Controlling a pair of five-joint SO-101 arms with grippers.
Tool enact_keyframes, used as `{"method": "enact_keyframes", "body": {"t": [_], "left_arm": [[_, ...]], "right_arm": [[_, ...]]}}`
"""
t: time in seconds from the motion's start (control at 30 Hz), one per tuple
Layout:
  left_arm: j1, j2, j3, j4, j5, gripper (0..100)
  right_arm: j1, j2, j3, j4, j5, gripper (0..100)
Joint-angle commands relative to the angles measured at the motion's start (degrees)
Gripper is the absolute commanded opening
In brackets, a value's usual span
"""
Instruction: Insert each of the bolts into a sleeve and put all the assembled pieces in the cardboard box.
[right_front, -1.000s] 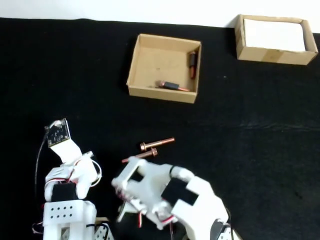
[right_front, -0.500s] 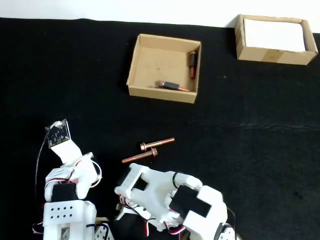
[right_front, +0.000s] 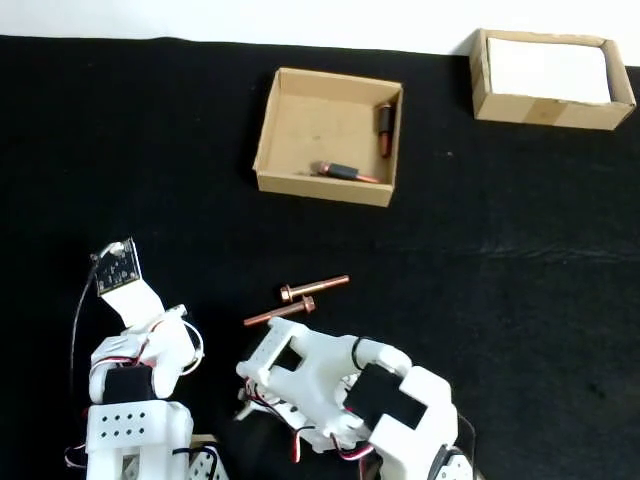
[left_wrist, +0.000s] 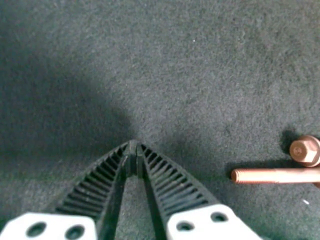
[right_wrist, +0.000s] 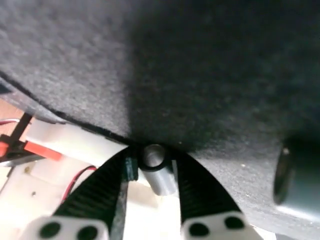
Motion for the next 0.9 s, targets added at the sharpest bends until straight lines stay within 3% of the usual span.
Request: {"method": "enact_keyframes", "body": {"t": [0.0,0.2,0.43,0.7,0.87], "left_arm": [[-0.66,-0.57,-0.92,0.18,0.09,3],[-0.66,-0.57,-1.01,0.18,0.09,3],[-0.66,-0.48,-1.01,0.18,0.09,3],[-0.66,-0.48,-1.01,0.18,0.09,3],[-0.66,-0.48,-1.01,0.18,0.09,3]], "right_arm": [[0.48,-6.37,-2.59,4.44,-1.05,0.8],[2.86,-12.97,-13.32,12.70,-1.05,0.7],[14.99,-12.79,-23.25,13.14,-0.62,0.7],[37.23,-12.79,-31.25,2.07,1.23,0.7],[50.68,-12.88,-31.60,-13.14,0.97,0.7]]}}
